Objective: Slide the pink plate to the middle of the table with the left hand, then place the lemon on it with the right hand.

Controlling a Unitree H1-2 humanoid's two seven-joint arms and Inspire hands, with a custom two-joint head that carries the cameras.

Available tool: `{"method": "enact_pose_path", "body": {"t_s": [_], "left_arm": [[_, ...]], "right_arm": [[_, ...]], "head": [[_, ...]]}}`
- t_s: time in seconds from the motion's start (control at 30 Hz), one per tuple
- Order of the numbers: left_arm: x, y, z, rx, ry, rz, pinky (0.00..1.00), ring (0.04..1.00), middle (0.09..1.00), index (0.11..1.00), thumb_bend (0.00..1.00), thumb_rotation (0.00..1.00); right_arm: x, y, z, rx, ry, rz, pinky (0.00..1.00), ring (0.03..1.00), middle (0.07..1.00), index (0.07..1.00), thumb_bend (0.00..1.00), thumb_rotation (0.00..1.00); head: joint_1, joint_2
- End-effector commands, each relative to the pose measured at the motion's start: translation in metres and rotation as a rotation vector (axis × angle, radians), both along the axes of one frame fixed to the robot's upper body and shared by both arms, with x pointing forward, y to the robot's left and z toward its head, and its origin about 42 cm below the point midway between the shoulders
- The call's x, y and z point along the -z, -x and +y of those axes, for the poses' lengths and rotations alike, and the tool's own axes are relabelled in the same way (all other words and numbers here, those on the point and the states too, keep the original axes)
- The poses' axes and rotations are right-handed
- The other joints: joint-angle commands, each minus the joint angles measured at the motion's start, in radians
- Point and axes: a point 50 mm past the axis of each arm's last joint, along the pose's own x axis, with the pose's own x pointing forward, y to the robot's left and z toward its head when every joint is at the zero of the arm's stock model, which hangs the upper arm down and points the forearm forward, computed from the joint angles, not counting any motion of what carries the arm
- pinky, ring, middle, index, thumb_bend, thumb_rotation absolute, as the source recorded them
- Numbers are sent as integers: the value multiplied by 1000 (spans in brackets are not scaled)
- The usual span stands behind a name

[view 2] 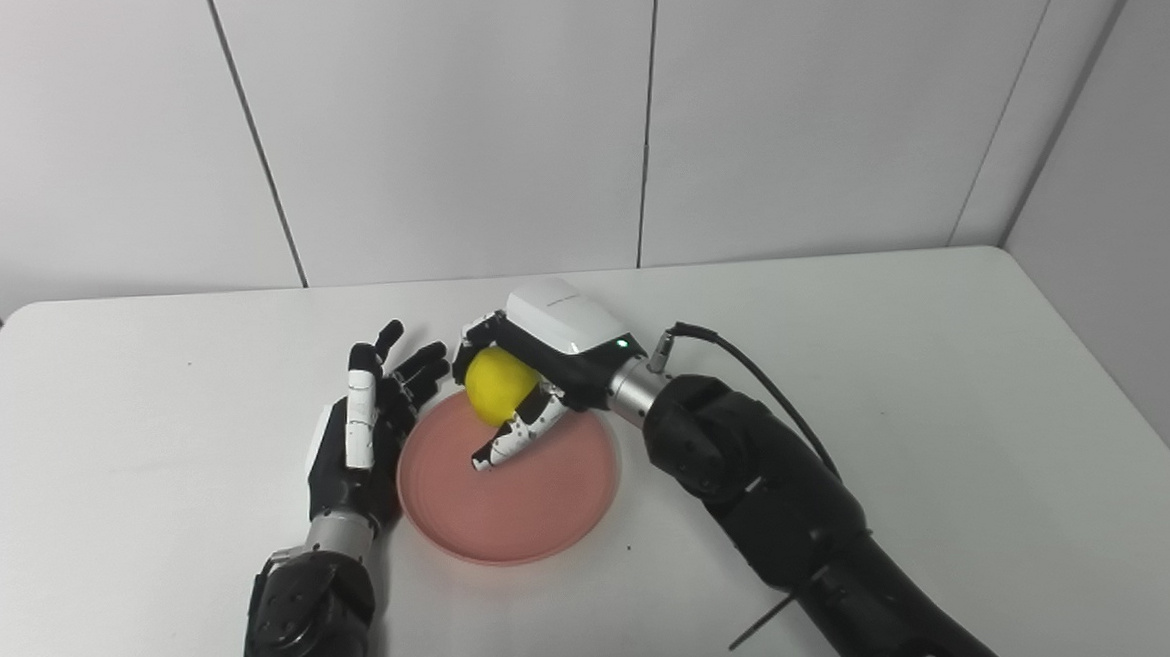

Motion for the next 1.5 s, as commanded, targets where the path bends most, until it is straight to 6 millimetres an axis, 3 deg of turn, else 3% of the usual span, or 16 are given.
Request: {"method": "enact_pose_path", "body": {"t_s": [0.0,0.6,1.07,1.4,1.43,1.47], "left_arm": [[37,15,1,-3,-5,165,895,806,769,930,857,902],[38,13,3,4,-14,160,917,807,768,952,857,905],[37,14,2,-2,-19,160,901,811,761,914,869,901],[37,13,5,12,-32,145,864,838,809,931,837,922],[37,12,5,11,-33,145,857,836,821,931,839,923],[36,12,5,12,-35,145,859,837,828,931,838,926]], "right_arm": [[-28,-6,9,-54,-13,-77,292,350,422,485,503,160],[-7,2,19,-79,52,-3,306,370,444,488,503,150],[-5,2,14,-72,79,-39,251,308,389,484,504,158],[-9,1,10,-49,84,-71,298,376,463,490,512,178],[-9,1,10,-47,88,-74,360,444,519,551,670,424],[-11,1,10,-45,93,-79,401,485,553,582,746,538]], "head": [[1,0],[-7,10],[-4,14],[-7,12],[-7,10],[-8,10]]}}
